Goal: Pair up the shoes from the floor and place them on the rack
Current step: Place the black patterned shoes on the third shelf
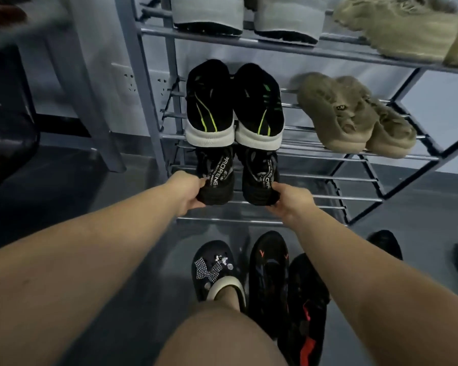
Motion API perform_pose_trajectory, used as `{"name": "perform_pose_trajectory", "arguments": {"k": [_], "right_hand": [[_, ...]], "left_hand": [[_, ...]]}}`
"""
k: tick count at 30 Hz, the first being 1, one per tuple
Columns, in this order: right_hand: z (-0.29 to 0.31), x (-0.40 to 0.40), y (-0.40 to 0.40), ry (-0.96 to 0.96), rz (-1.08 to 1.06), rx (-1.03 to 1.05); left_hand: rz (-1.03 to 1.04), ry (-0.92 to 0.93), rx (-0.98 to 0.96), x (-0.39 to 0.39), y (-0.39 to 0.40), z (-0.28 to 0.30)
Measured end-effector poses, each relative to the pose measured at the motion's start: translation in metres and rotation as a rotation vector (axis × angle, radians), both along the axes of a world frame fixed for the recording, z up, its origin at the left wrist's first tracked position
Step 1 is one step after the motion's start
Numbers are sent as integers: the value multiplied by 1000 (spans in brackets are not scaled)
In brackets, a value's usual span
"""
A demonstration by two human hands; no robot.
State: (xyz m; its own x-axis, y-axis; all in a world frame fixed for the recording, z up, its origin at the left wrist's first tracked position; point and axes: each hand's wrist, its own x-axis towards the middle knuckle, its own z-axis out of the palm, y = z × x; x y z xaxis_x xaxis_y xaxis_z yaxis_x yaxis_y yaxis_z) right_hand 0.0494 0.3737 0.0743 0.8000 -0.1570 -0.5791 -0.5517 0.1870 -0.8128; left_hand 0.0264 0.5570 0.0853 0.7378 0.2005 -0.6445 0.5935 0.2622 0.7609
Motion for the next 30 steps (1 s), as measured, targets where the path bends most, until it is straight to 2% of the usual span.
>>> {"name": "perform_pose_trajectory", "arguments": {"k": [5,21,30], "right_hand": [[-5,17,19,16,33,-18],[-34,33,29,23,61,33],[-44,33,29,36,236,-186]], "left_hand": [[24,3,55,16,12,-10],[101,-4,43,40,16,-55],[63,-22,138,40,17,-66]]}}
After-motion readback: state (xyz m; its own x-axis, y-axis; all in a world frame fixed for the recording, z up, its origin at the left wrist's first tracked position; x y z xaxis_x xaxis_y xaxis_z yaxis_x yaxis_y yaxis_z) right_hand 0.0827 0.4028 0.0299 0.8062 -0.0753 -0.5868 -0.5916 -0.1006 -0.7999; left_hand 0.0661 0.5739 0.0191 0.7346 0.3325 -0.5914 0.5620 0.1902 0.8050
